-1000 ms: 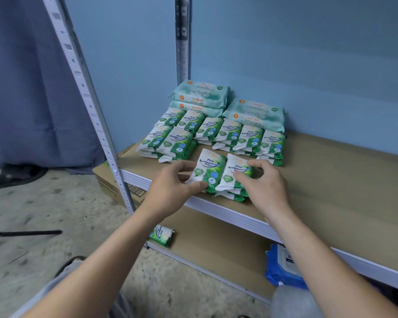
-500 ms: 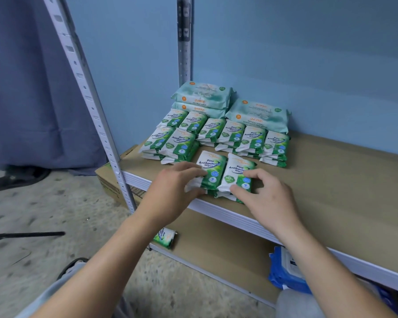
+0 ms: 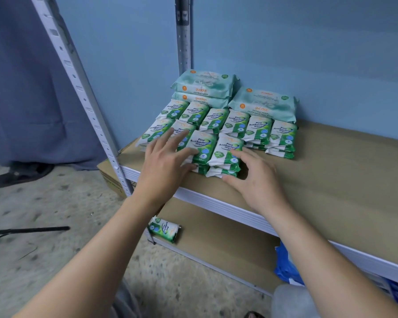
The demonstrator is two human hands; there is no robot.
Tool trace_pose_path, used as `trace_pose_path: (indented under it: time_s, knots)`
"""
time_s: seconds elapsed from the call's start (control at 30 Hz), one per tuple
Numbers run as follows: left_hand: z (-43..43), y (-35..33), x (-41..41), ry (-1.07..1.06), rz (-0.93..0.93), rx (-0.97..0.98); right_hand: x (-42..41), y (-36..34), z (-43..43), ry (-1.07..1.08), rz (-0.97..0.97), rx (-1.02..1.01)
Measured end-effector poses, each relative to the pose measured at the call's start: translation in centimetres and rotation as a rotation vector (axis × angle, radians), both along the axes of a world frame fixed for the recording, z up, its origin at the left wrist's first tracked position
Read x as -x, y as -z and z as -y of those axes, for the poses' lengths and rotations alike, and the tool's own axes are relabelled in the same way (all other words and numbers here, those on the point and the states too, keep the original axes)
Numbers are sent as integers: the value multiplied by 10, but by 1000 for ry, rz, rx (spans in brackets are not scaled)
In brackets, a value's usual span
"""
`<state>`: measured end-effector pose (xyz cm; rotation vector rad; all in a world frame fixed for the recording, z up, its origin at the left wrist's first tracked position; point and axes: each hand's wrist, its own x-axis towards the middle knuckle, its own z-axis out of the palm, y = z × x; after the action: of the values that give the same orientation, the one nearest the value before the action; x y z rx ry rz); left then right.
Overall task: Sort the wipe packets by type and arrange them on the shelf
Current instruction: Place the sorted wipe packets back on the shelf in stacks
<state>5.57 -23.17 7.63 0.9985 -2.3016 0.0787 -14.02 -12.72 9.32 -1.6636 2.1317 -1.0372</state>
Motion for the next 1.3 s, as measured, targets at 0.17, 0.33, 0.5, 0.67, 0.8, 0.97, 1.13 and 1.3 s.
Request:
trace_pose_path:
  time_s: [0.17,0.33,0.5,0.67,0.8,0.97,1.13,1.3]
  knots:
    - [23,10,10,92,-33,25,4,10,12,26,-81,-41]
    - [27,13,14,95,-56,-2,4,10,17,42,-136,-68]
    - [21,4,-3,19,-56,-10,-1,7,13,67,-204,-102]
    - [34,-3,-31,-155,-49,-85,-17,-10,-3,88,-240,10]
    - [46,16,-40,-117,9,-197,-42,-14,-21,-3,-145,130]
    - [53,24,-42,-95,-13,-123,-85,0,-42,-211,-82,104]
    - [53,23,-47,-64,-4,-90,-112,48,-30,-352,-103,-166]
    - [57,27,-51,-65,8,-35,-111,115,13,-247,-102,-425]
